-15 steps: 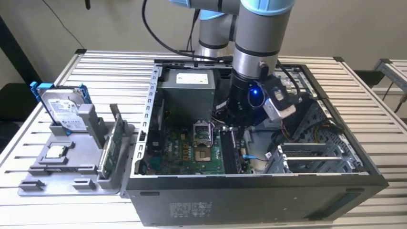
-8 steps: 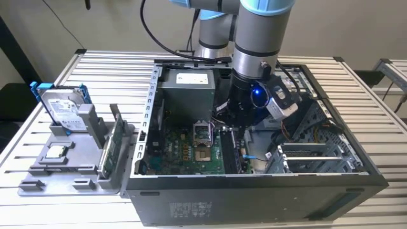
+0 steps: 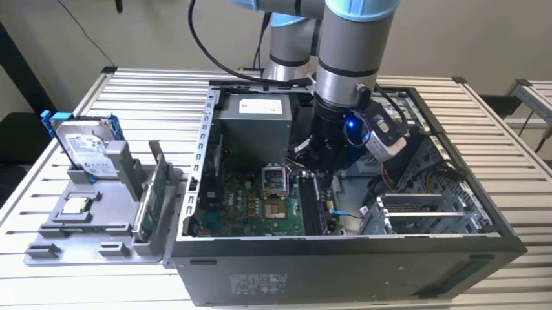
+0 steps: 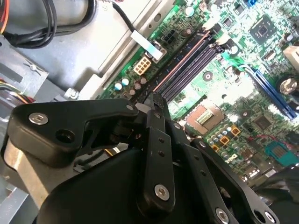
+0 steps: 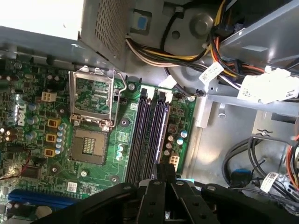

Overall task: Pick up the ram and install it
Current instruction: 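Press down the ram until it locks into place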

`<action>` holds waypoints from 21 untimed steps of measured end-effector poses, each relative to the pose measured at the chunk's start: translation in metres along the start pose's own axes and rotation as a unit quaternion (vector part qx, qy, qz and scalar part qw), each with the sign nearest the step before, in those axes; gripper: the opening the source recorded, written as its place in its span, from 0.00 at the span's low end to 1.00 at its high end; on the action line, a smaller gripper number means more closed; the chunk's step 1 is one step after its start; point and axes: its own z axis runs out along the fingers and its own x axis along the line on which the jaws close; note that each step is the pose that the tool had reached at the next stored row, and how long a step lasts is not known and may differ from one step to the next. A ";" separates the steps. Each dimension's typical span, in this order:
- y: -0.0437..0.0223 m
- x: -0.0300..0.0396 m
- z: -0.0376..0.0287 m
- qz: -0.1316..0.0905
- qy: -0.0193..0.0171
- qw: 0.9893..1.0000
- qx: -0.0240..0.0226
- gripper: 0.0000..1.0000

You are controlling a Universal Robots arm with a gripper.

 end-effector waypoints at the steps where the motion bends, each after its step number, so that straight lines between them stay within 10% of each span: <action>1: 0.0000 0.0000 0.0000 -0.006 0.000 1.000 0.000 0.11; 10: 0.0000 0.0000 0.0000 -0.073 -0.005 0.997 -0.003 0.11; 21: 0.0000 0.0000 0.0000 -0.145 -0.010 0.989 -0.006 0.11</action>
